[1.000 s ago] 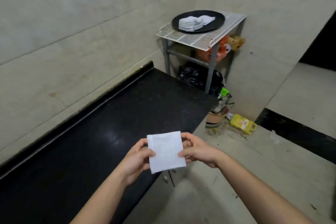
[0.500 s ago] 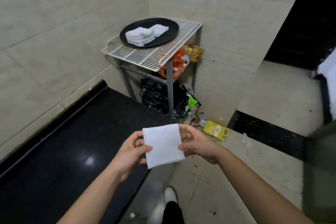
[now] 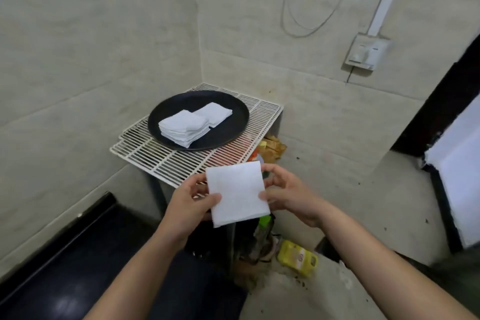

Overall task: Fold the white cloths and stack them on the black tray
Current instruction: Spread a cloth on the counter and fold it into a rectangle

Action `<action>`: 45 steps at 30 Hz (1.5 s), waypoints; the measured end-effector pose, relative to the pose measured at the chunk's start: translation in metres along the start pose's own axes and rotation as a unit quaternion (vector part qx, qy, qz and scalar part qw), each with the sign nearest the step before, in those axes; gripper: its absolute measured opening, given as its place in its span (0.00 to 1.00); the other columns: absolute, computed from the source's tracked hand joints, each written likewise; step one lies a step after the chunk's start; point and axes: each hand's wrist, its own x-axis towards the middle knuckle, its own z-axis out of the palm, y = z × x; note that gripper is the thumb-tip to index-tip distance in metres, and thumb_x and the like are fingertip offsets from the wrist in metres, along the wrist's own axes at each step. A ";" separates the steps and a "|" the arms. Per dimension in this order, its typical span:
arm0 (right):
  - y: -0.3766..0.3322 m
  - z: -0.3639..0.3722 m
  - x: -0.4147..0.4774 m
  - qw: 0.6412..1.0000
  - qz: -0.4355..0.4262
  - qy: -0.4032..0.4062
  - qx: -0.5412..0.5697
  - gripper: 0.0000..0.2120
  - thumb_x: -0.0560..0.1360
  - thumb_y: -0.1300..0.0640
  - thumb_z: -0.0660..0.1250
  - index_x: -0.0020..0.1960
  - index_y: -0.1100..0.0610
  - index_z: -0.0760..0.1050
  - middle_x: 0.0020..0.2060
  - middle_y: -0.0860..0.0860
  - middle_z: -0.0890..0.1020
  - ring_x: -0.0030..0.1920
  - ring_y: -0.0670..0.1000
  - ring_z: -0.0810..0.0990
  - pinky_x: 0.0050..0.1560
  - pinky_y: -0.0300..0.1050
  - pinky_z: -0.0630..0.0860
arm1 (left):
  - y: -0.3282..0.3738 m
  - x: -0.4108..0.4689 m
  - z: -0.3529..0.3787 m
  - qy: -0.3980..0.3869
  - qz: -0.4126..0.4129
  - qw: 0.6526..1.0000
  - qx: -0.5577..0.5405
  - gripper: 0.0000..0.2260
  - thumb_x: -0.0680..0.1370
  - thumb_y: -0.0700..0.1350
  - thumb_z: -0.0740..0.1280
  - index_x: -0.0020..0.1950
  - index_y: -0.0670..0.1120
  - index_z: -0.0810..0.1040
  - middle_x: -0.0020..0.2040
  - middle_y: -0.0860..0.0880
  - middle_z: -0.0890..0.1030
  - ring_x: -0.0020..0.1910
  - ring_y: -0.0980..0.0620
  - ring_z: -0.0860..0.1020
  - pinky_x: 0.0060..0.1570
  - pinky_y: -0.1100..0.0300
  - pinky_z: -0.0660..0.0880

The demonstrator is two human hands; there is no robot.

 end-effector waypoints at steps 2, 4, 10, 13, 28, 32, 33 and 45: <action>-0.013 -0.006 0.029 1.000 -0.006 -0.002 0.000 0.25 0.76 0.72 0.67 0.66 0.48 0.72 0.46 0.55 0.79 0.45 0.51 0.81 0.43 0.46 0.80 | 0.011 0.024 -0.004 0.017 0.007 1.000 -0.001 0.17 0.75 0.35 0.72 0.61 0.48 0.78 0.53 0.42 0.82 0.47 0.44 0.84 0.37 0.54 0.80; -0.022 -0.011 0.051 1.000 -0.010 -0.007 -0.004 0.26 0.76 0.72 0.66 0.68 0.51 0.71 0.45 0.53 0.80 0.44 0.51 0.81 0.43 0.47 0.80 | 0.022 0.043 -0.005 0.034 0.017 0.999 0.002 0.16 0.75 0.34 0.72 0.60 0.47 0.78 0.51 0.42 0.83 0.43 0.47 0.84 0.35 0.55 0.79; -0.040 -0.037 0.143 0.999 -0.012 -0.023 -0.029 0.26 0.76 0.68 0.68 0.68 0.48 0.71 0.57 0.59 0.80 0.57 0.57 0.82 0.57 0.59 0.81 | 0.049 0.112 0.001 0.113 0.030 0.993 0.017 0.14 0.75 0.32 0.71 0.56 0.46 0.78 0.45 0.45 0.83 0.41 0.48 0.84 0.34 0.58 0.79; -0.056 -0.056 0.199 0.997 -0.001 -0.061 -0.036 0.23 0.77 0.64 0.68 0.69 0.47 0.70 0.57 0.54 0.80 0.56 0.54 0.82 0.53 0.52 0.83 | 0.066 0.157 0.004 0.171 0.026 0.984 0.050 0.14 0.74 0.34 0.73 0.56 0.47 0.78 0.44 0.46 0.84 0.43 0.47 0.85 0.41 0.49 0.82; -0.090 -0.096 0.430 0.980 -0.004 -0.130 -0.149 0.26 0.77 0.62 0.68 0.73 0.53 0.69 0.62 0.54 0.79 0.59 0.53 0.79 0.55 0.47 0.78 | 0.110 0.348 0.017 0.296 -0.171 0.905 0.253 0.31 0.73 0.35 0.71 0.73 0.43 0.64 0.60 0.40 0.76 0.42 0.39 0.84 0.39 0.48 0.83; -0.085 -0.093 0.448 0.972 -0.011 -0.154 -0.176 0.25 0.77 0.61 0.68 0.73 0.51 0.69 0.63 0.53 0.78 0.59 0.52 0.78 0.56 0.44 0.75 | 0.104 0.367 0.017 0.289 -0.218 0.857 0.367 0.27 0.71 0.35 0.69 0.69 0.42 0.65 0.51 0.42 0.78 0.44 0.39 0.83 0.43 0.46 0.83; -0.085 -0.093 0.449 0.969 -0.011 -0.162 -0.185 0.25 0.77 0.60 0.68 0.73 0.51 0.69 0.63 0.52 0.78 0.59 0.51 0.78 0.55 0.43 0.75 | 0.103 0.369 0.017 0.283 -0.227 0.849 0.384 0.26 0.72 0.34 0.68 0.68 0.42 0.65 0.50 0.41 0.79 0.43 0.40 0.83 0.43 0.46 0.83; -0.111 -0.109 0.444 0.898 -0.192 -0.098 -0.383 0.18 0.79 0.48 0.64 0.68 0.49 0.75 0.58 0.46 0.82 0.58 0.49 0.79 0.59 0.45 0.75 | 0.123 0.342 0.020 0.342 -0.080 0.851 0.392 0.19 0.78 0.48 0.67 0.67 0.45 0.73 0.45 0.51 0.82 0.39 0.48 0.82 0.44 0.54 0.80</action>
